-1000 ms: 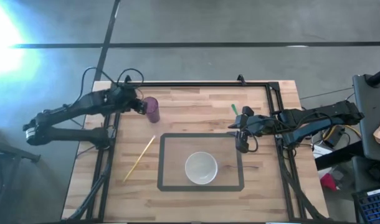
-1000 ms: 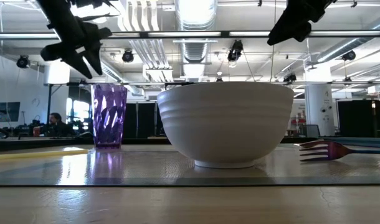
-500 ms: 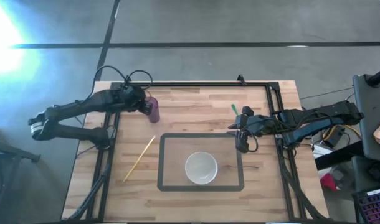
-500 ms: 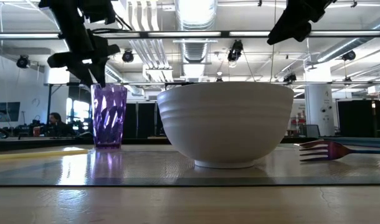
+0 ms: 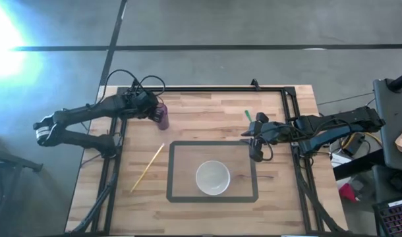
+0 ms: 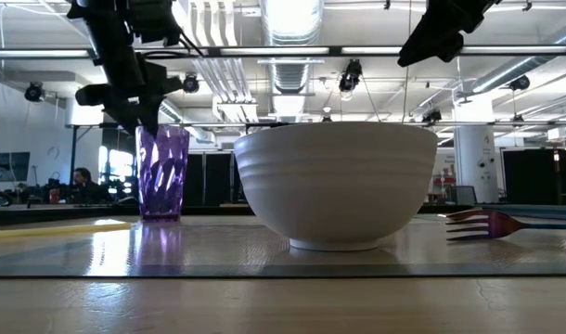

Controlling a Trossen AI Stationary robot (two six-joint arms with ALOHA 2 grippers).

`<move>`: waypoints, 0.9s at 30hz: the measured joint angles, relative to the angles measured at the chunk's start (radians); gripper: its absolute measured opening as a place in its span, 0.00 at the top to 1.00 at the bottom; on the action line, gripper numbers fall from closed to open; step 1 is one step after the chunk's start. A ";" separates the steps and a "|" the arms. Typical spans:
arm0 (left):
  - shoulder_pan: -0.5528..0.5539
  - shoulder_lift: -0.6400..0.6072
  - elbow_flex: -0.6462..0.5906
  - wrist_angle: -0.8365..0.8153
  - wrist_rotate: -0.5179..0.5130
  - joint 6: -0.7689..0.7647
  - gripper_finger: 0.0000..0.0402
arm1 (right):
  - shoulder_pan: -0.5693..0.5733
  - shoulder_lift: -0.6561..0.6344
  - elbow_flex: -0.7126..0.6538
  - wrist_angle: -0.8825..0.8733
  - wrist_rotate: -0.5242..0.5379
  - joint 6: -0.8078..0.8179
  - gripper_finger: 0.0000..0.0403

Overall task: Pick & Place Utensil
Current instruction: Put the purple cup to the top left of the white bowl on the transparent mat

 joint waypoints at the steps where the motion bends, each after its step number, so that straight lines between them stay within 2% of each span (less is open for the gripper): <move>1: 0.001 0.002 0.000 0.000 0.000 0.003 0.62 | 0.000 0.000 0.000 0.000 0.000 0.002 0.75; 6: 0.005 0.009 0.000 0.000 0.004 0.023 0.71 | 0.000 0.000 0.000 0.000 0.000 0.002 0.77; 16: 0.009 0.007 0.006 0.007 0.008 0.098 0.97 | 0.000 0.000 0.000 0.000 -0.002 0.002 0.82; 23: 0.009 0.006 0.042 0.006 0.011 0.160 0.99 | 0.000 0.000 0.000 0.000 -0.007 0.003 0.81; 27: 0.009 0.005 0.091 0.011 0.059 0.198 0.99 | 0.000 0.000 0.000 -0.002 -0.008 0.027 0.79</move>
